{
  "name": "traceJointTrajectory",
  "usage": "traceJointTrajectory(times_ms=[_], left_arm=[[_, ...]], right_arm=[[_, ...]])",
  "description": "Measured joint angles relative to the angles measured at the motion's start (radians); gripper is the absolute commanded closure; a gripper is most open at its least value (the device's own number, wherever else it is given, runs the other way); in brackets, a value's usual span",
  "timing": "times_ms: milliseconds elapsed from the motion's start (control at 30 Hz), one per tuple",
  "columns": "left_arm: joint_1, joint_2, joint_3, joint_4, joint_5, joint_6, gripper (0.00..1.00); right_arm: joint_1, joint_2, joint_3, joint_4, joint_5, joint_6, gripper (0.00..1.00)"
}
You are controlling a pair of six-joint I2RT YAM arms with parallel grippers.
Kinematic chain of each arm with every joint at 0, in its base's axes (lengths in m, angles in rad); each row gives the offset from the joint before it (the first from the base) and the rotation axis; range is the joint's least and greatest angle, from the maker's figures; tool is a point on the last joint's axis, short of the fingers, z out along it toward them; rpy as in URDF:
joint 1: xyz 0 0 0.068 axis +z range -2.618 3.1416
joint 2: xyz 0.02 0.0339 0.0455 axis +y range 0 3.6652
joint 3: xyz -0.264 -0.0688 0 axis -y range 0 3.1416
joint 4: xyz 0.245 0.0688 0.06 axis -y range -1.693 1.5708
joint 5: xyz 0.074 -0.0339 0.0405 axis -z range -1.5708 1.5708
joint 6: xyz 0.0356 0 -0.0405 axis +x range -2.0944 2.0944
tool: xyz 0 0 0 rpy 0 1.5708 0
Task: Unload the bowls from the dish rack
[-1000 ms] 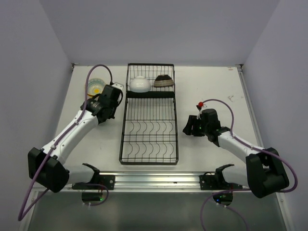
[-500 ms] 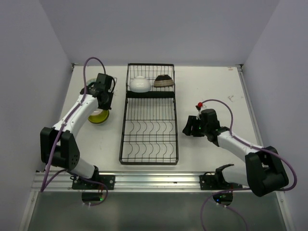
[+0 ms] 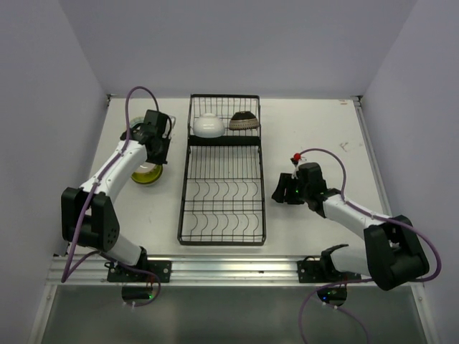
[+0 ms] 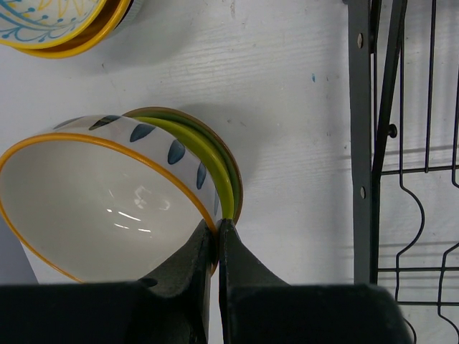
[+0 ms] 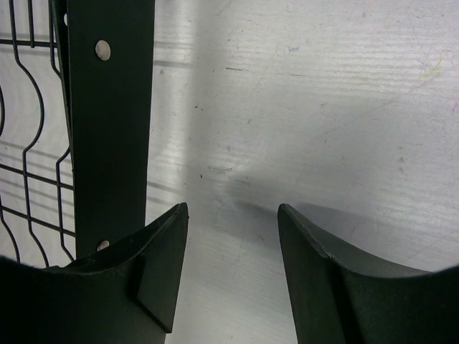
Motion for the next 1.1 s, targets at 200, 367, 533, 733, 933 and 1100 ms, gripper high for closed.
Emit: traceJointTrajectory(times_ms=[200, 367, 533, 733, 933, 1100], left_arm=[[0.000, 0.000, -0.018, 0.003, -0.010, -0.012, 1.00], [0.000, 0.000, -0.057, 0.002, -0.014, -0.026, 1.00], [0.000, 0.001, -0.067, 0.002, -0.033, -0.032, 0.83], [0.000, 0.002, -0.066, 0.008, -0.067, -0.044, 0.74], [0.001, 0.002, -0.065, 0.013, -0.077, -0.048, 0.59], [0.001, -0.005, -0.064, 0.015, -0.082, -0.051, 0.57]], right_arm=[[0.002, 0.001, 0.000, 0.000, 0.000, 0.000, 0.43], [0.005, 0.001, 0.000, 0.000, 0.000, 0.000, 0.43], [0.007, 0.001, 0.000, 0.000, 0.000, 0.000, 0.43], [0.008, 0.001, 0.000, 0.000, 0.001, 0.000, 0.43], [0.008, 0.002, 0.000, 0.000, 0.001, 0.000, 0.42], [0.008, 0.003, 0.000, 0.000, 0.001, 0.000, 0.42]])
